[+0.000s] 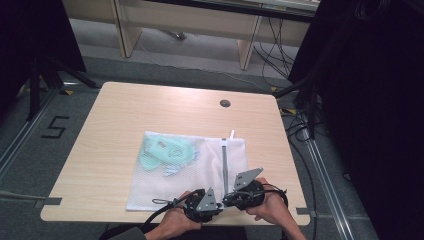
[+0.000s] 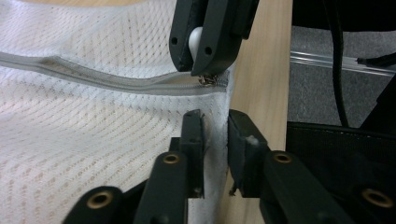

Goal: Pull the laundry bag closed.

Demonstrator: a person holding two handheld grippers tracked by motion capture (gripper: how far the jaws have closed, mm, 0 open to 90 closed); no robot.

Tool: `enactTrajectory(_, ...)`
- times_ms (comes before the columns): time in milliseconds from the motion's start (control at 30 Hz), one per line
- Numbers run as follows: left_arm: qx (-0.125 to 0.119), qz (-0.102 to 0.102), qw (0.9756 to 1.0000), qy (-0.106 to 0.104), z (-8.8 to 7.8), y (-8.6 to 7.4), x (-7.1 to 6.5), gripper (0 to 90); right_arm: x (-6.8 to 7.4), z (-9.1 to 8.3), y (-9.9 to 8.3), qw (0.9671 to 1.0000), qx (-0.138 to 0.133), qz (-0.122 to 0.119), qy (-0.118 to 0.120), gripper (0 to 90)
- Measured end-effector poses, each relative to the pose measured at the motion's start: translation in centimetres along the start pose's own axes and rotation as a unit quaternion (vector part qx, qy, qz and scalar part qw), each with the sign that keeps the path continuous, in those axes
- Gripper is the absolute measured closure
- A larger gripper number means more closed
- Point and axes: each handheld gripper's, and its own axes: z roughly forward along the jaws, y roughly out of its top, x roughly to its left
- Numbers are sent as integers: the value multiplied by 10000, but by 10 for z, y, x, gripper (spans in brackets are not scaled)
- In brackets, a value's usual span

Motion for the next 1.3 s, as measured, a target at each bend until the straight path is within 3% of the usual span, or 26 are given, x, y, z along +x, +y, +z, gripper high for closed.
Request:
enactTrajectory(167, 47, 210, 9998, 54, -1, 0, 0, 879, 0, -1, 0, 9999, 48, 119, -17, 863)
enactTrajectory(200, -46, 123, 9999, 41, 0, 0, -1, 881, 0, -1, -1, 9999, 34, 133, 8, 863)
enactTrajectory(233, 10, 200, 9998, 61, -1, -1, -1, 882, 0, -2, -2, 9998, 85, 201, -30, 863)
enactTrajectory(300, 40, 279, 9996, 74, -2, -1, -2, 883, -3, 0, -2, 10000, 26, 51, 25, 863)
enactTrajectory(333, 88, 327, 9994, 69, -2, 0, -2, 883, -2, 0, -2, 9999, 60, 150, 3, 863)
enactTrajectory(400, 44, 292, 9995, 66, 0, -1, -3, 883, -2, 1, -3, 9998, 94, 156, -13, 863)
enactTrajectory(433, -9, 205, 9998, -16, 0, -1, -3, 883, -1, 1, -4, 9994, 127, 316, 32, 863)
enactTrajectory(467, -13, 171, 9998, -30, -1, -2, -2, 884, -3, 1, -4, 9997, 104, 200, 25, 863)
enactTrajectory(500, -7, 183, 9998, -21, -1, -2, -2, 884, -2, 1, -4, 9994, 110, 314, 37, 863)
enactTrajectory(600, 28, 247, 9997, 10, 0, -2, -2, 885, -5, 4, -5, 9997, 172, 180, 16, 863)
enactTrajectory(700, 23, 250, 9997, -24, -1, -2, -3, 886, -3, 5, -5, 9991, 187, 375, 73, 863)
enactTrajectory(733, 14, 256, 9997, -48, 0, -1, -2, 886, -7, 6, -5, 9998, 170, 135, 44, 863)
enactTrajectory(767, -14, 259, 9996, -75, 0, -2, -2, 886, -5, 6, -5, 9995, 201, 235, -10, 864)
enactTrajectory(867, -80, 205, 9997, -90, -1, -3, -3, 887, -9, 7, -6, 9998, 130, 165, 28, 864)
enactTrajectory(933, 24, 329, 9994, -51, -1, -2, -1, 888, -7, 8, -6, 9992, 234, 317, 5, 863)
enactTrajectory(1000, 13, 273, 9996, -110, 0, -3, -3, 888, -9, 9, -6, 9990, 332, 291, -20, 863)
enactTrajectory(1033, 14, 295, 9995, -98, -1, -3, -2, 889, -8, 10, -7, 9985, 342, 438, 11, 864)
enactTrajectory(1100, 63, 281, 9995, -88, -2, -3, -1, 889, -9, 11, -7, 9986, 279, 450, 40, 864)
enactTrajectory(1167, 15, 164, 9998, -135, -1, -2, -1, 889, -10, 12, -7, 9983, 301, 492, 11, 864)
enactTrajectory(1300, 30, 236, 9997, -110, -2, -3, -1, 889, -14, 13, -7, 9977, 276, 607, 76, 864)
